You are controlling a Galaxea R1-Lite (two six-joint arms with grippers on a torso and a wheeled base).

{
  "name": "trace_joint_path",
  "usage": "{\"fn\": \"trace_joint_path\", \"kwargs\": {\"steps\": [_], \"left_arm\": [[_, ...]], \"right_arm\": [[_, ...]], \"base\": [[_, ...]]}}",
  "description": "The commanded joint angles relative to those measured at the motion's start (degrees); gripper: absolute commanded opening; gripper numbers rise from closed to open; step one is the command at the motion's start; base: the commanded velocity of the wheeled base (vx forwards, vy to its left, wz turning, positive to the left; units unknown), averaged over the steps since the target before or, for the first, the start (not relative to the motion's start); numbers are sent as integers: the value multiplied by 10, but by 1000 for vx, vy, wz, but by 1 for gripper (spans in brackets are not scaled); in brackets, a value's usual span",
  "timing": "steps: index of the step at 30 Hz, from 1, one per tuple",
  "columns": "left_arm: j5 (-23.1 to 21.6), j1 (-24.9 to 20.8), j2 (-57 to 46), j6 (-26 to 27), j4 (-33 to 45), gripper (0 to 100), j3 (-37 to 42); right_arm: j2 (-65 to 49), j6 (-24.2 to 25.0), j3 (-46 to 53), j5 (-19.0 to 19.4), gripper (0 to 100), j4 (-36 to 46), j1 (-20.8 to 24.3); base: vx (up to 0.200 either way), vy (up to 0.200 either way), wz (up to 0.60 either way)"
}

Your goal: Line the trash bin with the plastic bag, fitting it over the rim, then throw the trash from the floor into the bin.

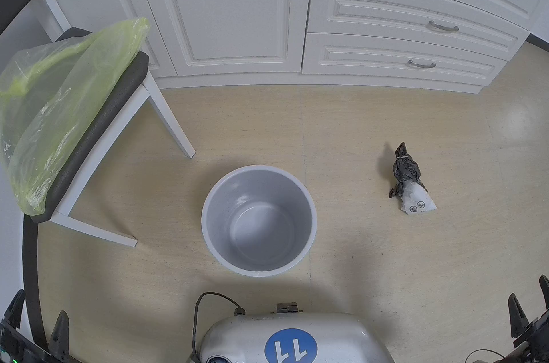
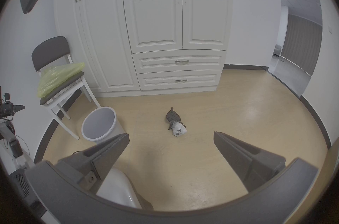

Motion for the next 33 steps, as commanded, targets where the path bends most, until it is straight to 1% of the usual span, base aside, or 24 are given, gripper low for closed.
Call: {"fn": "trace_joint_path", "kwargs": {"steps": [1,25,27,30,33], "left_arm": [[0,1,-9,0,0,100,10],[0,-1,-9,-4,0,100,10],[0,-1,-9,-6,0,100,10],[2,-1,-9,-23,1,100,8],[3,-1,-9,-26,0,100,9]], "right_arm": [[-9,1,9,0,100,-1,0],[-9,5,9,-5,100,-1,0],[-9,5,9,-5,100,-1,0],[-9,5,9,-5,100,-1,0],[-9,5,9,-5,100,-1,0]], "base": [[0,0,0],[0,0,0],[0,0,0],[0,0,0],[0,0,0]]}}
